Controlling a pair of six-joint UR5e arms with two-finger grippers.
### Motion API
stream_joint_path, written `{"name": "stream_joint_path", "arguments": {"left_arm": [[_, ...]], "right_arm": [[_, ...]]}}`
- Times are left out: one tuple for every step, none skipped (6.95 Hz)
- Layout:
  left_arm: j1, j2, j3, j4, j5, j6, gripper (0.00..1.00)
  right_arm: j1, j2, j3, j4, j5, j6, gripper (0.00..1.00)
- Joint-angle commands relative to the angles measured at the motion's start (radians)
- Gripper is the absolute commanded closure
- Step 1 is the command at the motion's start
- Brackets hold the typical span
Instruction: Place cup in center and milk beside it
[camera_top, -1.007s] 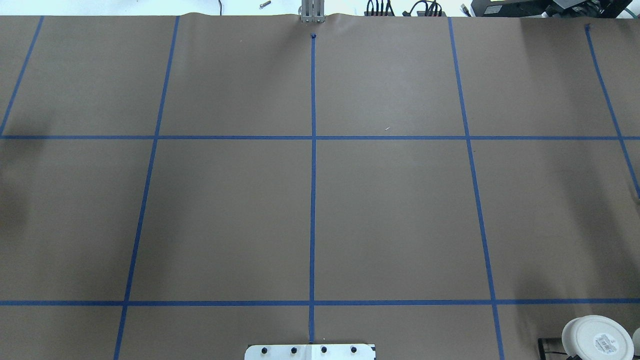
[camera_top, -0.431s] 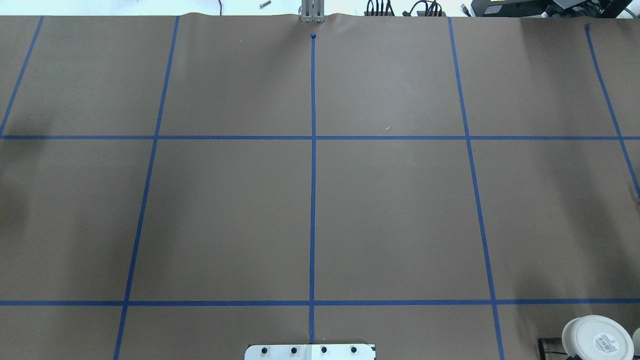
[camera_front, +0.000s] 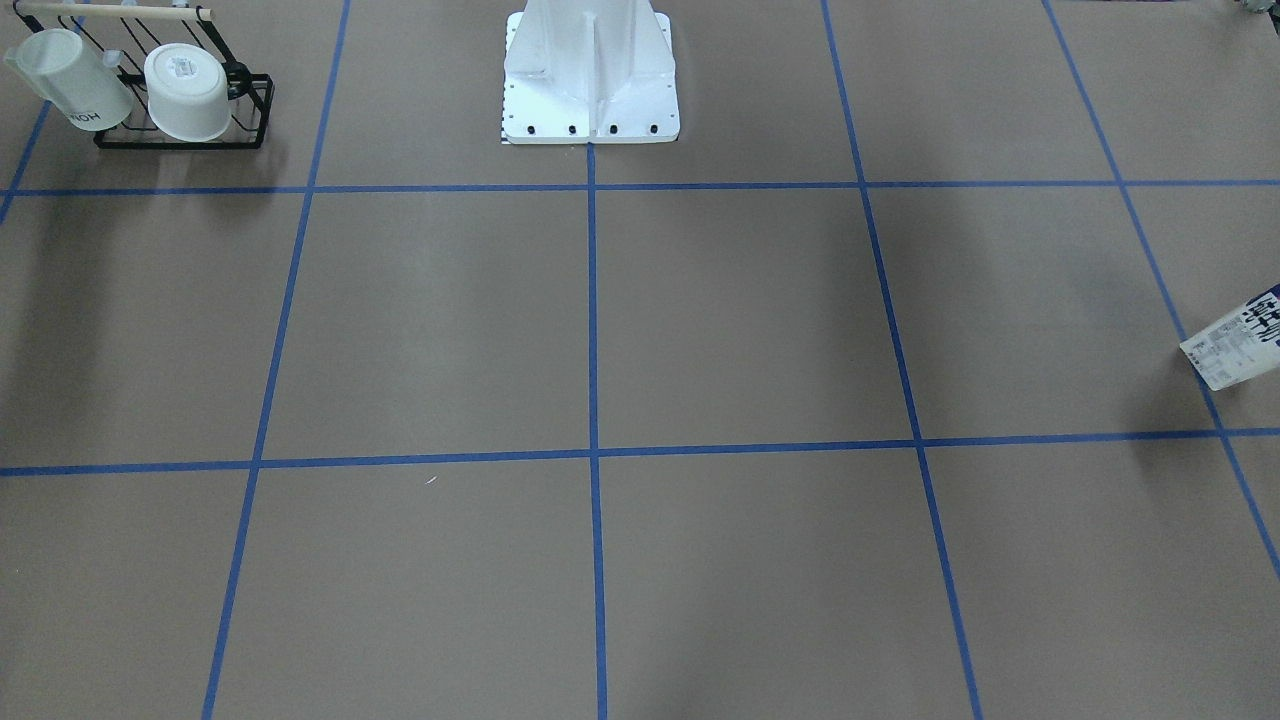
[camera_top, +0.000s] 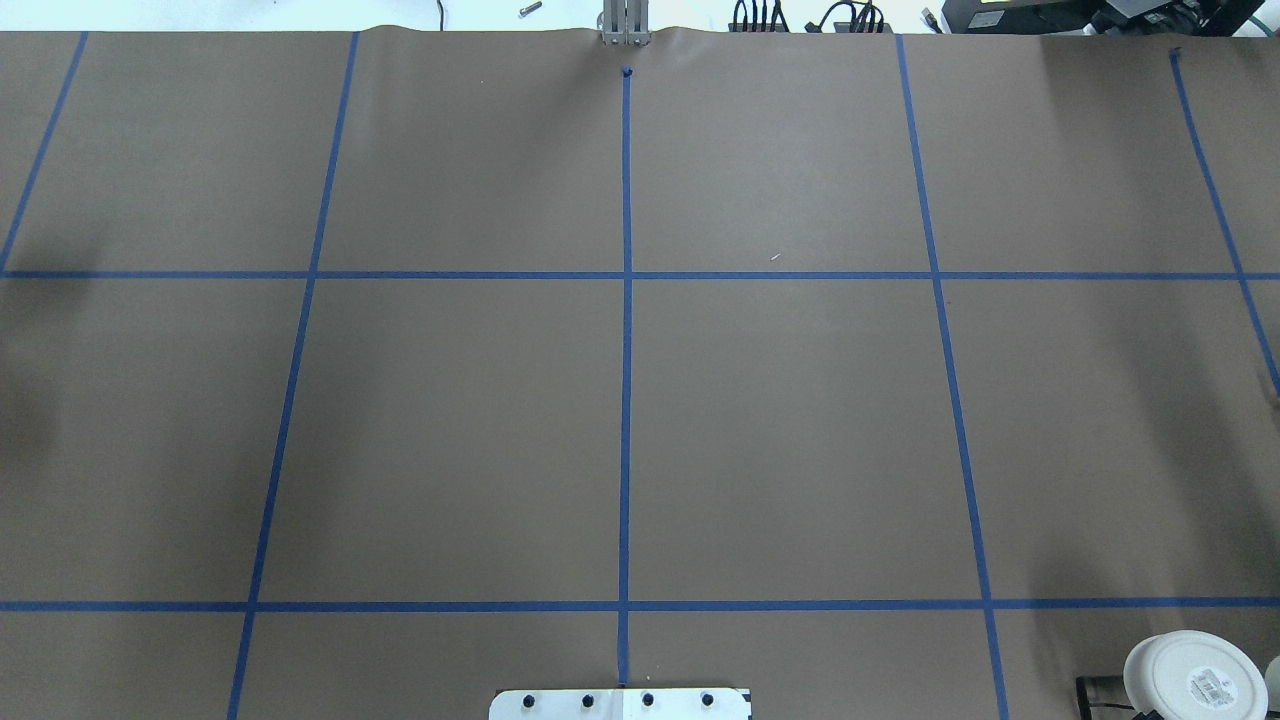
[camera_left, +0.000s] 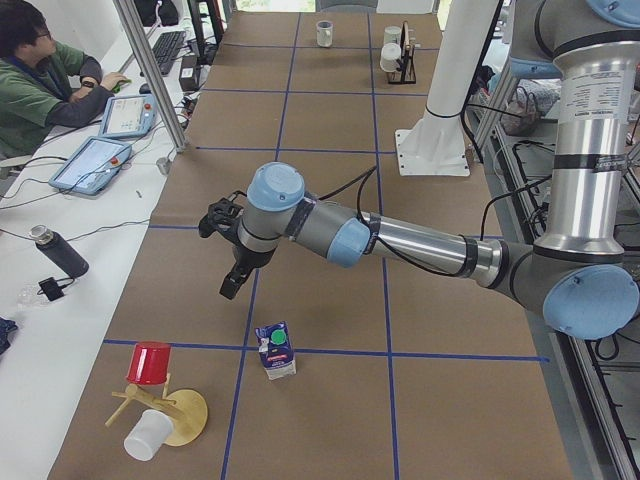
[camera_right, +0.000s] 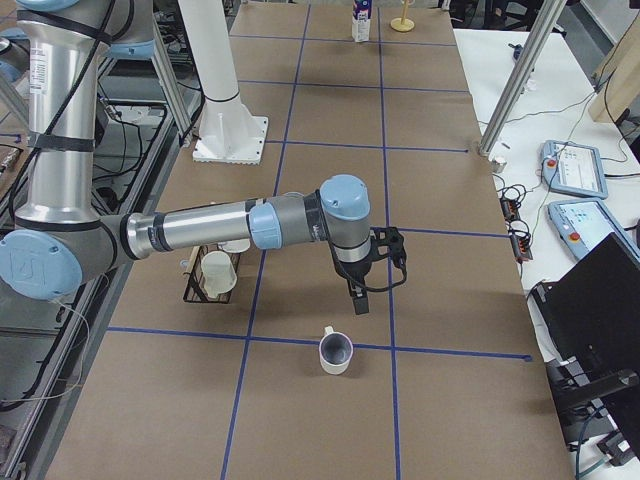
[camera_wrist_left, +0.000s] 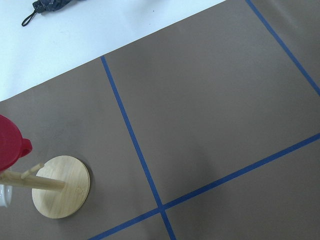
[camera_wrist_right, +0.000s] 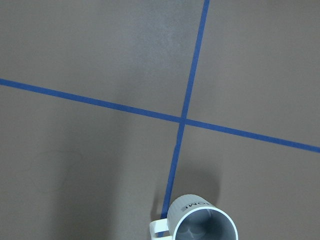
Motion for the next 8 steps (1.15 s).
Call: {"name": "stream_joint_path", "arguments": {"left_arm": [[0.001, 0.001, 0.001, -0.008, 0.000, -0.002, 0.01], [0.001, 0.001, -0.001, -0.009, 0.000, -0.002, 0.01], [0.001, 0.001, -0.002, -0.014, 0.000, -0.009, 0.01], [0.001, 0.001, -0.007, -0.014, -0.002, -0.009, 0.01], [0.001, 0.001, -0.009, -0.014, -0.002, -0.009, 0.01], [0.001, -0.001, -0.007, -0.014, 0.000, -0.009, 0.01], [0.001, 0.001, -0.010, -0.014, -0.002, -0.009, 0.01], [0.001, 0.001, -0.010, -0.017, -0.002, -0.009, 0.01]], "right_arm": [[-0.060, 0.001, -0.146, 0.174, -0.002, 0.127, 0.00], [-0.113, -0.005, -0.175, 0.231, -0.014, 0.231, 0.02], [-0.141, -0.010, -0.241, 0.319, -0.016, 0.281, 0.04], [-0.166, -0.010, -0.302, 0.433, -0.017, 0.347, 0.05], [-0.172, -0.016, -0.321, 0.495, -0.016, 0.399, 0.13], [-0.181, -0.026, -0.321, 0.501, -0.016, 0.410, 0.28], [-0.183, -0.043, -0.321, 0.507, -0.016, 0.410, 0.44], [-0.184, -0.068, -0.321, 0.539, -0.016, 0.410, 0.44]]}}
